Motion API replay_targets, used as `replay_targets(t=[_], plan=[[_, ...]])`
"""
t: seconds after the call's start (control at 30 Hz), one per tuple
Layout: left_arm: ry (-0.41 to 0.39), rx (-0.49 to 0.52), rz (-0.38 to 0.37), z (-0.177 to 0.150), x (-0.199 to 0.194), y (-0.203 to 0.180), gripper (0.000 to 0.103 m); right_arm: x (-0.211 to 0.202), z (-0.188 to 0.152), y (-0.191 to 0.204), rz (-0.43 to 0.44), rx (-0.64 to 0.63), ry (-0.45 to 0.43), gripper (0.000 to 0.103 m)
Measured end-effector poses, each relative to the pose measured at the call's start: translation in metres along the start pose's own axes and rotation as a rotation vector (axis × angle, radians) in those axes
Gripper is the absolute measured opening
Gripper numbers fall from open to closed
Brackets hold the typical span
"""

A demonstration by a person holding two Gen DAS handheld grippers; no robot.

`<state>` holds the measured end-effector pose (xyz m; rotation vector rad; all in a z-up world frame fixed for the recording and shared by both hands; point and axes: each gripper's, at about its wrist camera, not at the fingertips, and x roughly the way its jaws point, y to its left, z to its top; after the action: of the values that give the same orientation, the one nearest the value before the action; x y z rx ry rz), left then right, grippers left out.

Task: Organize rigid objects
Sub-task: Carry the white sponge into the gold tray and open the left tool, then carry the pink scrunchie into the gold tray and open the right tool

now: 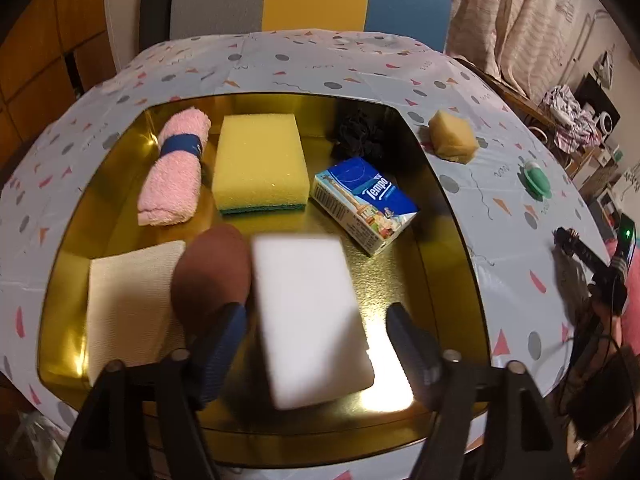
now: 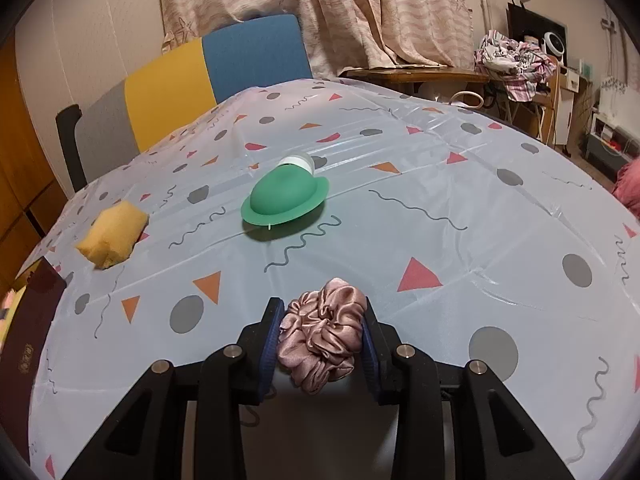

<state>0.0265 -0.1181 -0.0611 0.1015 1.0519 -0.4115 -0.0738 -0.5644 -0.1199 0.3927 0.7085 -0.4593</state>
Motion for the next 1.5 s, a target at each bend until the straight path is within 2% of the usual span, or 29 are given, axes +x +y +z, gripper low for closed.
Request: replay_targets(t=[0.13,0.3,0.4,0.53,0.63,0.83,0.93,1.07,1.23,1.4,1.43,1.5], plan=[[-0.011,-0.008,-0.017,-0.003,-0.008,0.007,0.077,-0.001,0.0,0.004,-0.021,-0.023,-0.002,0.036],[-0.07,-0.033,-0.158,-0.009,-0.031,0.013,0.077,-0.008,0.002,0.001,-0.018,-0.009,0.001,0.037],[-0.112,-0.021,-0.184,-0.012,-0.045,0.013,0.077,-0.016,-0.002,-0.002,0.006,0.032,0.007,0.037],[-0.159,-0.001,-0.187,-0.018,-0.055,0.016,0.077,-0.036,-0.009,0.006,0.124,0.101,0.018,0.037],[-0.173,-0.018,-0.194,-0.021,-0.055,0.022,0.077,-0.055,-0.013,0.031,0.207,0.075,0.015,0.037],[-0.181,-0.08,-0.192,-0.022,-0.053,0.038,0.077,-0.085,-0.024,0.105,0.418,0.019,0.052,0.037],[-0.19,-0.1,-0.168,-0.023,-0.055,0.048,0.077,-0.096,-0.031,0.147,0.524,-0.025,0.082,0.037],[-0.2,-0.138,-0.133,-0.026,-0.057,0.066,0.077,-0.11,-0.043,0.212,0.629,-0.156,0.135,0.037],[-0.209,-0.208,-0.138,-0.03,-0.059,0.09,0.077,-0.112,-0.058,0.274,0.642,-0.33,0.186,0.037],[-0.211,-0.226,-0.133,-0.033,-0.061,0.1,0.077,-0.107,-0.072,0.315,0.585,-0.51,0.201,0.04],[-0.213,-0.225,-0.134,-0.034,-0.062,0.101,0.077,-0.105,-0.074,0.319,0.565,-0.545,0.201,0.042],[-0.221,-0.227,-0.131,-0.034,-0.065,0.102,0.077,-0.103,-0.079,0.325,0.518,-0.599,0.199,0.056]])
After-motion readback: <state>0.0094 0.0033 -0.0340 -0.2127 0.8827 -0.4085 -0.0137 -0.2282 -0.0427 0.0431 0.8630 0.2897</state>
